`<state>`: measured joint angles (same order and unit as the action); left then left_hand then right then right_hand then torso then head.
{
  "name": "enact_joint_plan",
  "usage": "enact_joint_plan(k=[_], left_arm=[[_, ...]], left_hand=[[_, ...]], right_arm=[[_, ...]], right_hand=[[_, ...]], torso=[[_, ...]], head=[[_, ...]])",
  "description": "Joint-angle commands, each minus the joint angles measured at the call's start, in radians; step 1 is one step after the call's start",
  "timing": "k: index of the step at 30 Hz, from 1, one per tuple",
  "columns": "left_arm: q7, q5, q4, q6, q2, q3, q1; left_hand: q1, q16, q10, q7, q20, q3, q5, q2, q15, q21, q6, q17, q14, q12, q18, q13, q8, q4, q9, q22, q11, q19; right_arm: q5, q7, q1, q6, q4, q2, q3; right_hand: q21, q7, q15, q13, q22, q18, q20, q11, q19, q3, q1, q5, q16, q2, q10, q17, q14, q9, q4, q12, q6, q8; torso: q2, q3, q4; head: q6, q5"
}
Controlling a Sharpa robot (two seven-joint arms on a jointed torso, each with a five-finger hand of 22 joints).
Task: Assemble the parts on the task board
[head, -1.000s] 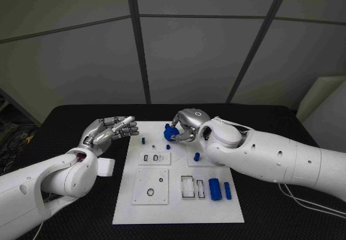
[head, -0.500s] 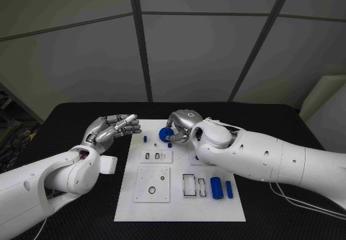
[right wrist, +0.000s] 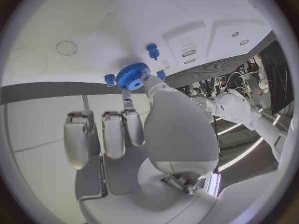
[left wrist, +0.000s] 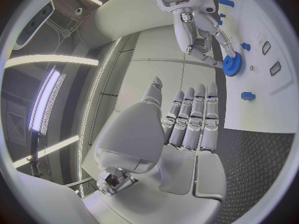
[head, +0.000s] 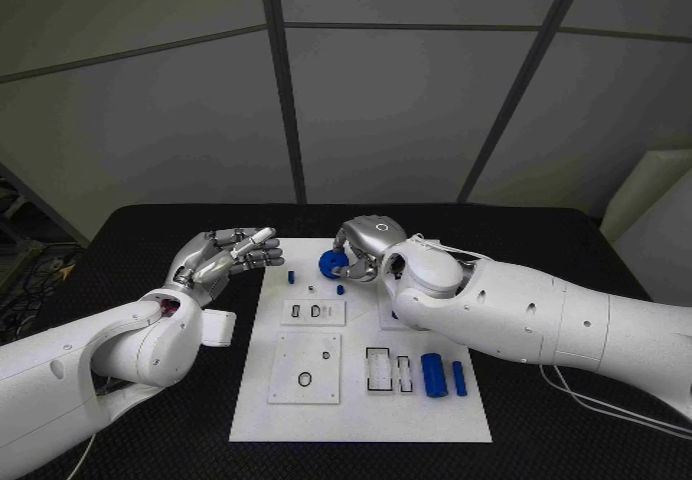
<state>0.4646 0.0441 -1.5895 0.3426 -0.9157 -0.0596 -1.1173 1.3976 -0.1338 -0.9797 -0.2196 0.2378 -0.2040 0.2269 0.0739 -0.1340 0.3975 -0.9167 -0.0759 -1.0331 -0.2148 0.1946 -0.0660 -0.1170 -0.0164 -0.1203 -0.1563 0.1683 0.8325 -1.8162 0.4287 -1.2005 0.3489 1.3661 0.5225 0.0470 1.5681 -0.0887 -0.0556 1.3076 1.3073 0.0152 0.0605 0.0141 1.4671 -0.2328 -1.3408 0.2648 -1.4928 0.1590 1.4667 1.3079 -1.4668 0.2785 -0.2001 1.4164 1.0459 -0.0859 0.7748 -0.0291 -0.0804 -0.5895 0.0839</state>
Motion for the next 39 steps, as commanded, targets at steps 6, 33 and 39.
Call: enact_joint_plan(k=[6,33,39], left_arm=[[0.003,0.006,0.0,-0.013,0.001,-0.001,-0.001],[-0.007,0.006,-0.001,-0.021,-0.001,-0.001,-0.002],[-0.008,0.006,-0.001,-0.021,-0.001,-0.001,-0.002]], left_hand=[[0.002,0.009,-0.007,0.0,0.007,-0.005,-0.007,0.009,-0.006,-0.005,-0.005,0.001,-0.001,0.005,-0.014,0.001,0.006,0.005,0.002,0.002,0.004,-0.002],[0.002,0.01,-0.007,0.0,0.008,-0.005,-0.008,0.009,-0.006,-0.006,-0.006,0.002,-0.001,0.006,-0.014,0.001,0.007,0.007,0.002,0.003,0.004,-0.002],[0.002,0.011,-0.007,0.0,0.008,-0.006,-0.008,0.01,-0.006,-0.006,-0.006,0.002,-0.001,0.007,-0.014,0.001,0.008,0.007,0.002,0.003,0.004,-0.002]], right_arm=[[-0.032,0.017,-0.002,0.018,-0.005,-0.003,0.0],[-0.027,0.018,-0.003,-0.042,-0.045,-0.035,0.0],[-0.024,0.025,-0.003,-0.055,-0.048,-0.035,0.0]], right_hand=[[0.003,-0.002,-0.005,0.129,0.264,-0.015,-0.008,-0.005,0.104,-0.004,0.0,0.008,-0.002,-0.004,0.031,0.08,-0.066,0.002,-0.001,0.005,0.006,-0.002],[0.003,-0.025,0.01,0.113,0.264,-0.015,0.005,0.015,0.104,-0.004,0.029,-0.002,0.003,0.016,0.017,0.073,-0.064,-0.02,-0.011,-0.02,-0.1,0.026],[0.003,-0.029,0.014,0.109,0.264,-0.015,0.008,0.018,0.104,0.0,0.044,-0.002,0.004,0.019,0.014,0.07,-0.063,-0.027,-0.023,-0.025,-0.119,0.025]], torso=[[0.0,-0.0007,-0.0008],[-0.001,-0.0004,-0.0007],[0.0,0.0,-0.0005]], head=[[0.0,0.002],[-0.002,0.001],[-0.001,0.001]])
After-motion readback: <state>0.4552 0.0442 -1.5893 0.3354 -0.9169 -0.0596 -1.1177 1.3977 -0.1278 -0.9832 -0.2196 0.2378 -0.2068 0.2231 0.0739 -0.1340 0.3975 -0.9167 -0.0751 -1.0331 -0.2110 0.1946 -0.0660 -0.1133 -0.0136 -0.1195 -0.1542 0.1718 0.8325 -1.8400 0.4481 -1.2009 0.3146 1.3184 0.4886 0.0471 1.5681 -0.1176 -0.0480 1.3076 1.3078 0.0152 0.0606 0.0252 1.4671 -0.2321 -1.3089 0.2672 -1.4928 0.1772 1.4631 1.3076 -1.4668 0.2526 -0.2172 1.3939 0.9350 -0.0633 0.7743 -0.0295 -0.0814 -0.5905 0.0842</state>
